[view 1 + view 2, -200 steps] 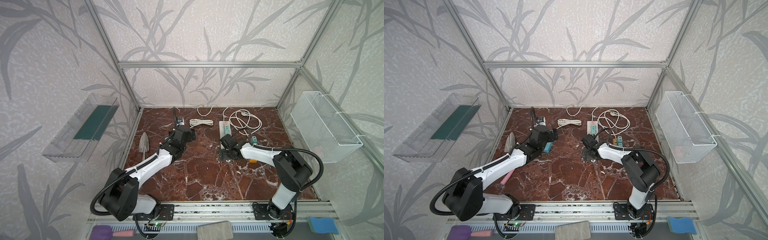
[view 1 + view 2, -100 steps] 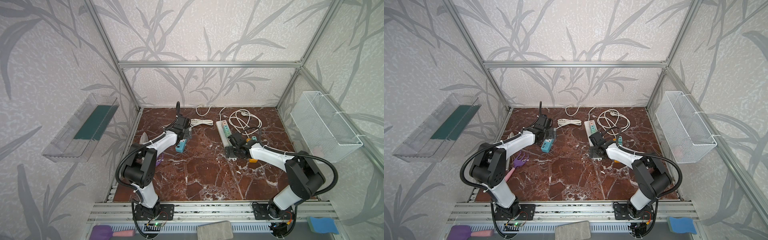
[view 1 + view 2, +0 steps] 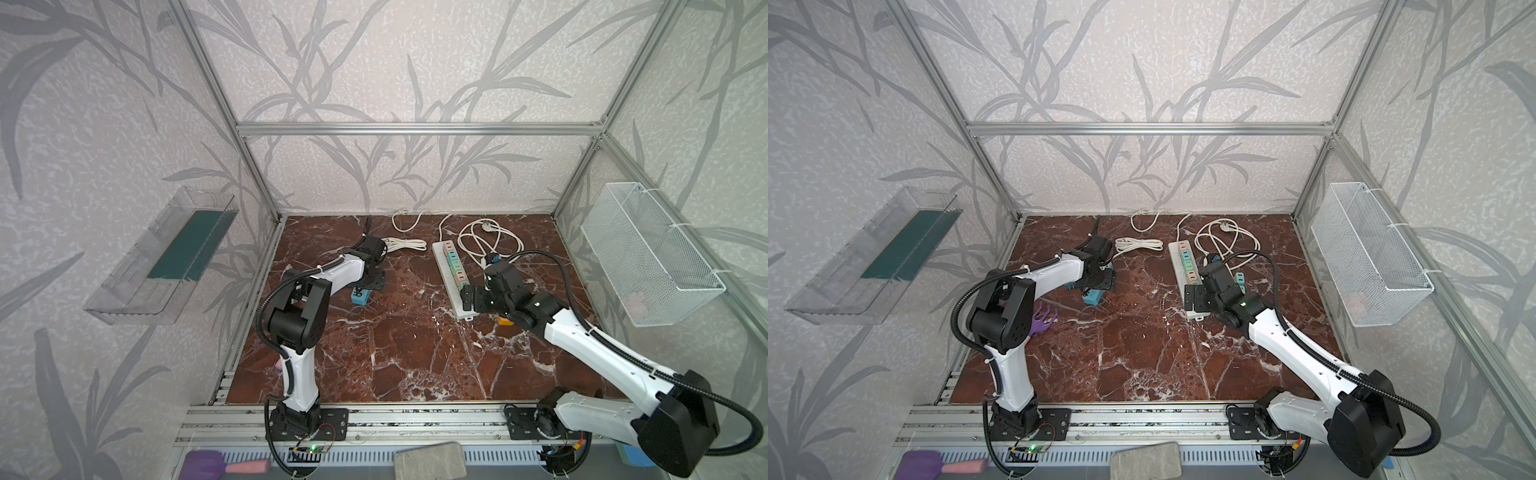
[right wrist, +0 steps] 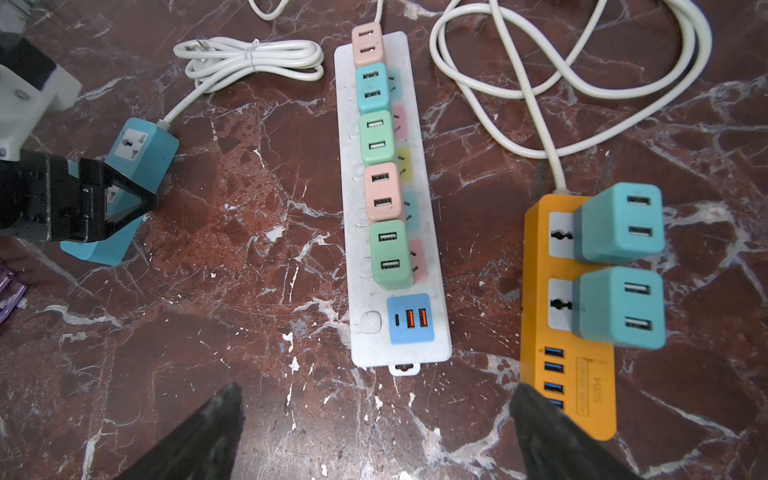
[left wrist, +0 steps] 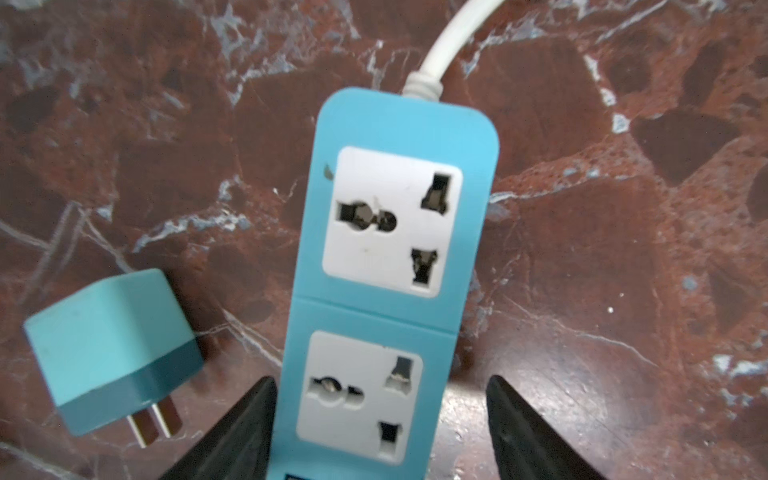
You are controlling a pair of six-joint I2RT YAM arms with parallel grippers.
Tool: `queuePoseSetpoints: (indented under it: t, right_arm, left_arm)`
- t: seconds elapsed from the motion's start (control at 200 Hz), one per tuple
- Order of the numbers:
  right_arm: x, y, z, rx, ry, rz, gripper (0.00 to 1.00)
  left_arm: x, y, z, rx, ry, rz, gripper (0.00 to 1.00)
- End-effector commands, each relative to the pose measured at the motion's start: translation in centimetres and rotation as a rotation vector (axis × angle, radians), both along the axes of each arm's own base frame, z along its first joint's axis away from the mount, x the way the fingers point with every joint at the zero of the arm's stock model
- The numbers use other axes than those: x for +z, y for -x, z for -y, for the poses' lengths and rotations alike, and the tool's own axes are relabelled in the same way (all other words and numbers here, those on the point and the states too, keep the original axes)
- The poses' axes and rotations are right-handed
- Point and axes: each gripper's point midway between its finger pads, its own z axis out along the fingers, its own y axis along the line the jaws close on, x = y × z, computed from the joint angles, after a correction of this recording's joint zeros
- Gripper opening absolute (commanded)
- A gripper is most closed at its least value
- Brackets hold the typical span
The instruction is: Insert the plug
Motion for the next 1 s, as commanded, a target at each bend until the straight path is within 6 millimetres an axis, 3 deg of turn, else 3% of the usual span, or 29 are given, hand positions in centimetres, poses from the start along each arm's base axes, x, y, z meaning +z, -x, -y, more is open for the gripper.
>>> queuePoseSetpoints:
  t: [0.0,0.175,0.325,0.585,0.785,0.995]
  right_arm:
    - [-0.4,0.4,0.7,-0.006,0.022,-0.008,0.99]
    - [0.0,0.5,0.7,-0.010,0.010,0.006,0.99]
    - [0.4,0.8,1.1,-0.018,-0.005,0.030,0.99]
    - [1.5,1.1,1.2,0.001,-0.011,0.048,0.99]
    - [1.7,1.6,1.2,0.002,-0.029,0.045,0.99]
    - [2.4,2.0,1.2,0.012,-0.035,0.045,0.99]
  left_arm:
    - [-0.3,0.7,0.4,-0.004,0.015,-0.068,0.70]
    - [-0.8,2.4,1.8,0.057,0.079,-0.141,0.54]
    - [-0.9,5.4,3.3,0.171,0.111,-0.160,0.44]
    - [-0.8,10.6,8.4,0.323,0.211,-0.111,0.41]
    - [-1.0,10.4,10.6,0.293,0.277,-0.118,0.49]
    - [0.2,10.1,11.0,0.190,0.259,-0.117,0.70]
